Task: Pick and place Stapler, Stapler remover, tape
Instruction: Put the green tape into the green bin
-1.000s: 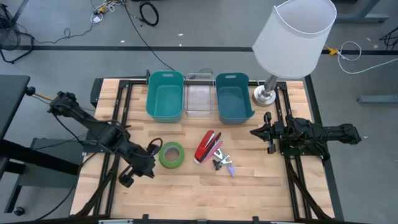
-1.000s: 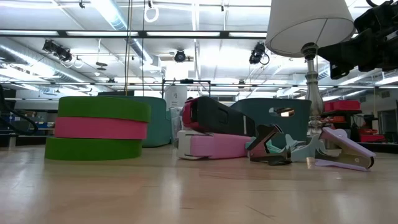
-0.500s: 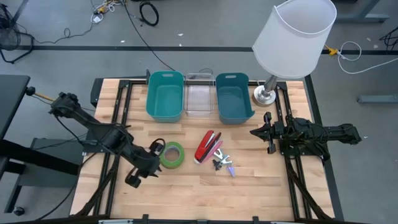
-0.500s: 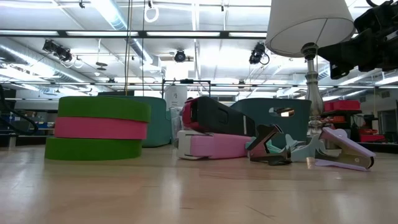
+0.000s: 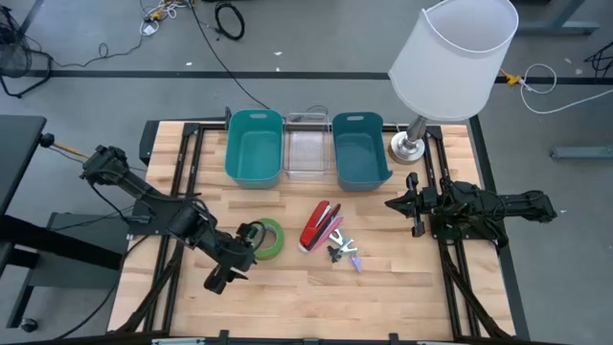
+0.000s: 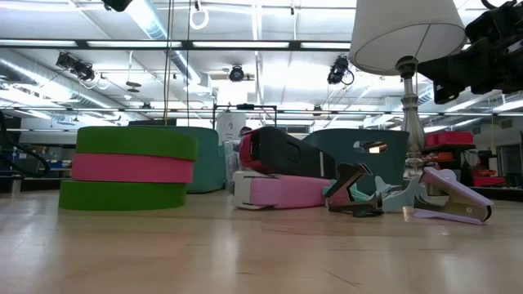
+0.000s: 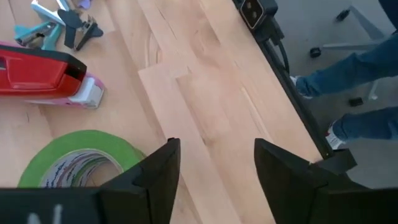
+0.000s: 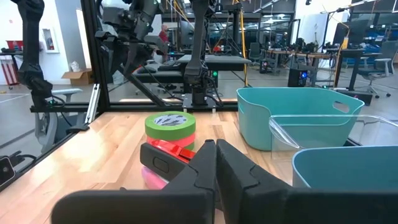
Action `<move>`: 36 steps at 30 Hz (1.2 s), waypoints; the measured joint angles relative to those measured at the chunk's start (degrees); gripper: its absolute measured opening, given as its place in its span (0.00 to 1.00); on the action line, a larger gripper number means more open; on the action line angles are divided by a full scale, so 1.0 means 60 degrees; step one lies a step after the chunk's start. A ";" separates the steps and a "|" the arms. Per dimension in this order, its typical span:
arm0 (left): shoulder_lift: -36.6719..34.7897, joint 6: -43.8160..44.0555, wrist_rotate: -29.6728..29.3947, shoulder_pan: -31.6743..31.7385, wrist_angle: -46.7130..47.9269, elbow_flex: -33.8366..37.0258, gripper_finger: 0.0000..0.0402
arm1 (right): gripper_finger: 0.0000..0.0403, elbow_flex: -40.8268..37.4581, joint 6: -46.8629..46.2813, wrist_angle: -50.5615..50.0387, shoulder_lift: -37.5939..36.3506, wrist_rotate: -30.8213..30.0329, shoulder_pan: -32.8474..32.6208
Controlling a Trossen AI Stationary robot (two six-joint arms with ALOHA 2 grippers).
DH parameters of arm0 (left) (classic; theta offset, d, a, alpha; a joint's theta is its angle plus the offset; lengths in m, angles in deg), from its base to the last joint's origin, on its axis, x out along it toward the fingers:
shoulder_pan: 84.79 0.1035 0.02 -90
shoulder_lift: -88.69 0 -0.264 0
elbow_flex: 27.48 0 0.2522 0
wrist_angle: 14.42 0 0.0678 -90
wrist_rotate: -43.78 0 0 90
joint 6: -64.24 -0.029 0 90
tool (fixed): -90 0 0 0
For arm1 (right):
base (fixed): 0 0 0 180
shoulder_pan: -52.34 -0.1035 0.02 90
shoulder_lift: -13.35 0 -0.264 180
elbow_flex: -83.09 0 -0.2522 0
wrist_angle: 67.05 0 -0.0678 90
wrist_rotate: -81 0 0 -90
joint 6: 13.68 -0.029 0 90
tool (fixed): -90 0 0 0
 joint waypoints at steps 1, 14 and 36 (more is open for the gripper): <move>0.0036 -0.0002 0.0000 0.0000 -0.0003 0.0000 0.53 | 0.04 0.0001 0.0000 0.0000 0.0000 -0.0004 -0.0001; 0.0112 -0.0554 -0.1246 0.0082 0.0794 0.0000 0.54 | 0.04 -0.0001 0.0000 0.0003 0.0000 -0.0002 0.0001; 0.0580 -0.3394 -0.1139 0.0761 0.2571 0.0004 0.54 | 0.04 0.0003 0.0000 0.0004 0.0000 0.0000 -0.0003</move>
